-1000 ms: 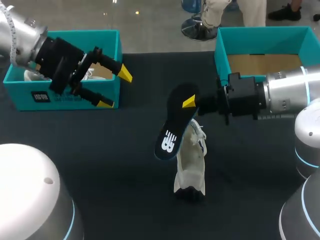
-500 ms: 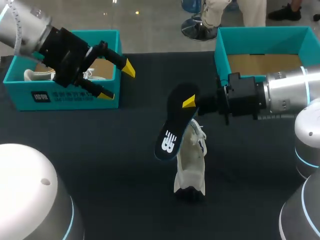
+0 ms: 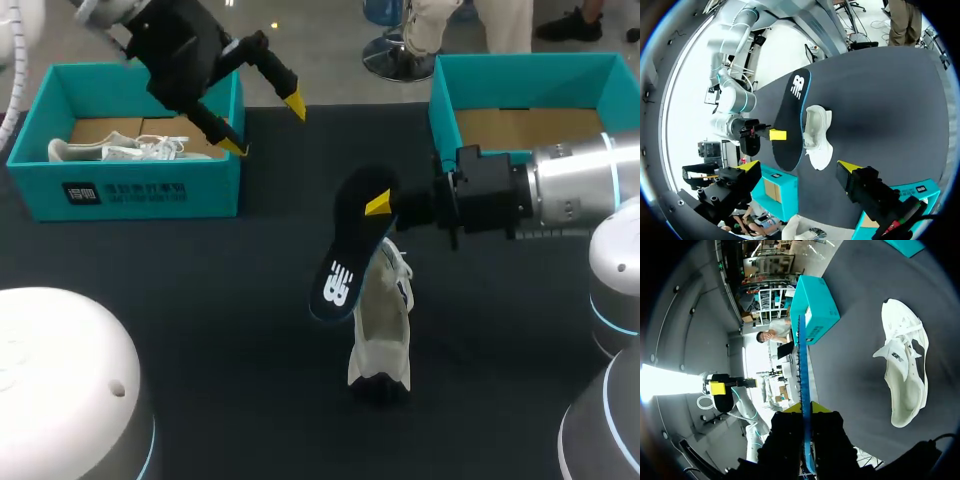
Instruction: Take the shoe out of the shoebox, open the shoe tongue, remove and reinsert the insole, then place the shoe into the shoebox
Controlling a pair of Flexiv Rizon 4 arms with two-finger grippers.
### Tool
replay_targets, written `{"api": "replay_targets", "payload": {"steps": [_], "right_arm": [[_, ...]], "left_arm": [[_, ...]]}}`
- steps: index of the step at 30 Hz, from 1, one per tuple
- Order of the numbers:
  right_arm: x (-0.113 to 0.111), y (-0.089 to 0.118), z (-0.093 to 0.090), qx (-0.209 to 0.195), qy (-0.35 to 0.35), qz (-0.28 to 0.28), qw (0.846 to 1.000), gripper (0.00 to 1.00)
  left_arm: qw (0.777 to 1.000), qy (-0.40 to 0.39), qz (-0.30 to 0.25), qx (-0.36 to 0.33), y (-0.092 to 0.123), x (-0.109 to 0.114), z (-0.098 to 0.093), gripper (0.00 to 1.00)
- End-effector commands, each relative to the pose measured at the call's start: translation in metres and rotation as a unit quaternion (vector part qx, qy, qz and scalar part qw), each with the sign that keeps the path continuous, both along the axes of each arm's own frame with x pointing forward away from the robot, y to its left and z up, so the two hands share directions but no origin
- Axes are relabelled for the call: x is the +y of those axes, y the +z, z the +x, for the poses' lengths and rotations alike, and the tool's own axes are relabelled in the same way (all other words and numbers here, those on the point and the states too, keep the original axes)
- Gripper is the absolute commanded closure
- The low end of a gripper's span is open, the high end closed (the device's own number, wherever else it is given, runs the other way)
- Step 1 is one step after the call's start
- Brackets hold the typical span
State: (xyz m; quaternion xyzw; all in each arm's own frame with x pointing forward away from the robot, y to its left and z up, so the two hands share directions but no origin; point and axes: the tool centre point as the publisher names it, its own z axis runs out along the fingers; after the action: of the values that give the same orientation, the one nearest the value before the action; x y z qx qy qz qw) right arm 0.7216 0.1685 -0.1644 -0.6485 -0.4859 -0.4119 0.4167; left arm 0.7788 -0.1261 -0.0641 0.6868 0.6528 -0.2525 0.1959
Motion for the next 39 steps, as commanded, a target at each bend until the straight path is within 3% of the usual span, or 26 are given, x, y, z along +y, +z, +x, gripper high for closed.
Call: {"api": "replay_targets", "payload": {"steps": [1,8,39], "right_arm": [[0.002,-0.001,0.001,0.0,0.0,-0.001,1.0,1.0],[0.002,-0.001,0.001,0.0,0.0,-0.001,1.0,1.0],[0.002,-0.001,0.001,0.0,0.0,-0.001,1.0,1.0]], "left_arm": [[0.989,-0.022,0.145,-0.002,0.007,-0.028,0.014,0.0],[0.981,-0.019,0.192,-0.016,0.01,-0.044,0.015,0.0],[0.98,0.003,0.201,0.003,0.013,-0.045,0.021,0.0]]}}
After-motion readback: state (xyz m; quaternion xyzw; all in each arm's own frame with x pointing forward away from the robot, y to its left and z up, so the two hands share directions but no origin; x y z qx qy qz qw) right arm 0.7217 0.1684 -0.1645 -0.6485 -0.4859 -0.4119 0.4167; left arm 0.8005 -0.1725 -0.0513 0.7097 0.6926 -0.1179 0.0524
